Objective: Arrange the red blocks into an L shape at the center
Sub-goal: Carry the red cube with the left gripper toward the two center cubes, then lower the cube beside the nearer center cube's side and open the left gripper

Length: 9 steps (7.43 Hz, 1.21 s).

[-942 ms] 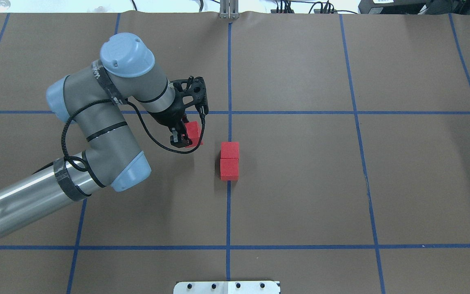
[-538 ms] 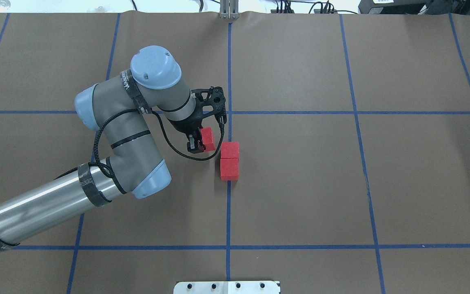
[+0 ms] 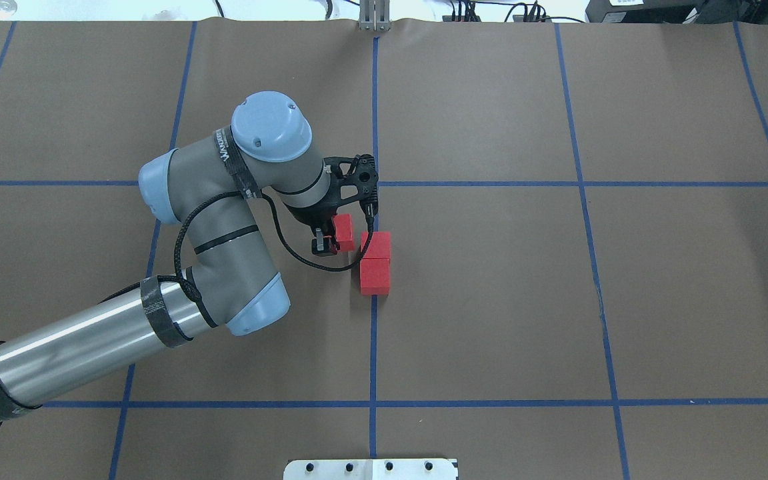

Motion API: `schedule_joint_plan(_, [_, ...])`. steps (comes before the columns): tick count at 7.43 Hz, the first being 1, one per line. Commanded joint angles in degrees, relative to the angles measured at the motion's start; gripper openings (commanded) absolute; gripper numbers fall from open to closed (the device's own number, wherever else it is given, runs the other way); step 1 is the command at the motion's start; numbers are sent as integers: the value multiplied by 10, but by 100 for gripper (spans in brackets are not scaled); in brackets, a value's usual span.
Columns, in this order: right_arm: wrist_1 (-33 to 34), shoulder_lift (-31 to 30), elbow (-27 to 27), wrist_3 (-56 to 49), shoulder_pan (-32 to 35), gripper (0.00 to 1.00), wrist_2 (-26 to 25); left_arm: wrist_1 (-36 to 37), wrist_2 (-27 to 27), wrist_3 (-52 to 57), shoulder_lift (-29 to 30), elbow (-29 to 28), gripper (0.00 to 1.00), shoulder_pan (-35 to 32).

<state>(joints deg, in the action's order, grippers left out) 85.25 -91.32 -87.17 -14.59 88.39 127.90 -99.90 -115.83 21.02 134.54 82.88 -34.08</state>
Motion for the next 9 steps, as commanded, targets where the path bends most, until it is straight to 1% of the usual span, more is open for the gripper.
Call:
schedule_joint_plan(1, [0, 0, 1, 0, 0, 100, 1, 4, -3, 37, 1, -4, 0, 2])
schedule_joint_plan(9, [0, 5, 1, 1, 0, 100, 1, 5, -5, 31, 5, -9, 0, 15])
